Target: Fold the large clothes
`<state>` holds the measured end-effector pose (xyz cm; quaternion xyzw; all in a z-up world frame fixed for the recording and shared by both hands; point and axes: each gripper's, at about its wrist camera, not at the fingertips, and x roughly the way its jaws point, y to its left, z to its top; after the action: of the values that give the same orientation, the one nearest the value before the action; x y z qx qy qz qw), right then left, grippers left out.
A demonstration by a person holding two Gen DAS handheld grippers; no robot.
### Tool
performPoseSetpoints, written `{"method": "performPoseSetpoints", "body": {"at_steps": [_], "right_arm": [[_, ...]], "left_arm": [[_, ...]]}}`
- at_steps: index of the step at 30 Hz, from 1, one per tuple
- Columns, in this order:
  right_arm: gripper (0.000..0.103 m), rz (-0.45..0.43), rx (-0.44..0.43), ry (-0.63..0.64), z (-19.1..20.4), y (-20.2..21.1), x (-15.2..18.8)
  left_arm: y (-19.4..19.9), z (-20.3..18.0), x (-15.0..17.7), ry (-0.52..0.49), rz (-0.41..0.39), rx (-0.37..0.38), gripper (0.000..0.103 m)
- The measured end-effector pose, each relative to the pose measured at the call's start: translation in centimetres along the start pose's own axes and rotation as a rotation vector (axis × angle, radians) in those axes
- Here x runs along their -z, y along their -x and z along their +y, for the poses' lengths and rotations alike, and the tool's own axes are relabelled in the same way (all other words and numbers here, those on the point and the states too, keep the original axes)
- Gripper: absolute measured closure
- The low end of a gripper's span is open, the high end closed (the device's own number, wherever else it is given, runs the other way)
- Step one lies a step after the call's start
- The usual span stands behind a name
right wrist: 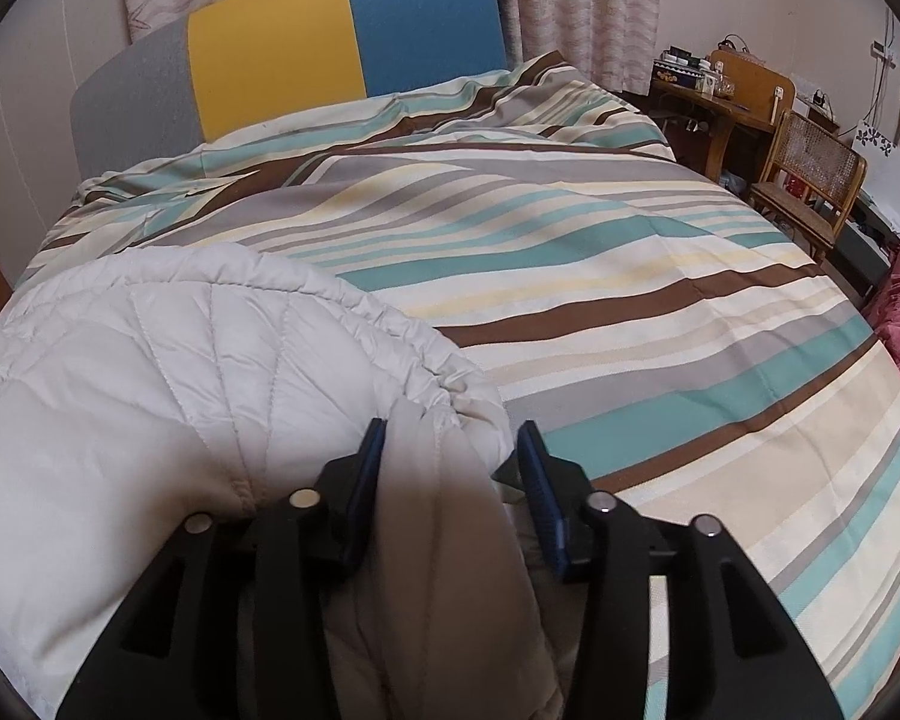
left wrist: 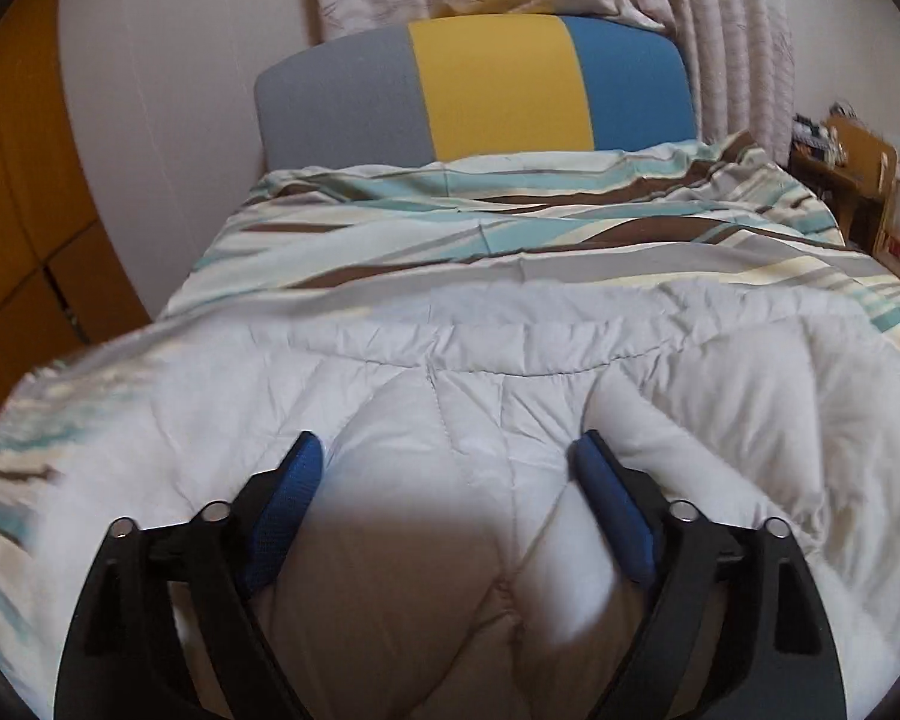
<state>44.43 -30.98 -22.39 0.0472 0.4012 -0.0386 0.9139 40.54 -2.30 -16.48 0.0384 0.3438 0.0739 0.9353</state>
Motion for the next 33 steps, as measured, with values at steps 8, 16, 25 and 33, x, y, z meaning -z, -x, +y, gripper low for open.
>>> {"method": "performPoseSetpoints", "body": {"at_steps": [8,16,25,33], "right_arm": [[0.046,-0.138,-0.065,-0.051,-1.2,5.5,-1.0],[0.045,-0.222,-0.323,0.084,6.4,10.1,-3.3],[0.045,-0.097,-0.309,0.168,10.6,3.0,-1.2],[0.045,-0.044,-0.257,0.185,11.1,-0.2,-0.1]], "left_arm": [[-1.1,0.4,0.7,0.031,0.012,0.016,0.012],[-0.8,0.2,1.0,0.025,0.012,0.009,0.012],[-1.0,0.3,1.0,0.037,0.019,0.022,0.012],[-1.7,0.8,0.8,0.058,0.047,0.044,0.011]]}}
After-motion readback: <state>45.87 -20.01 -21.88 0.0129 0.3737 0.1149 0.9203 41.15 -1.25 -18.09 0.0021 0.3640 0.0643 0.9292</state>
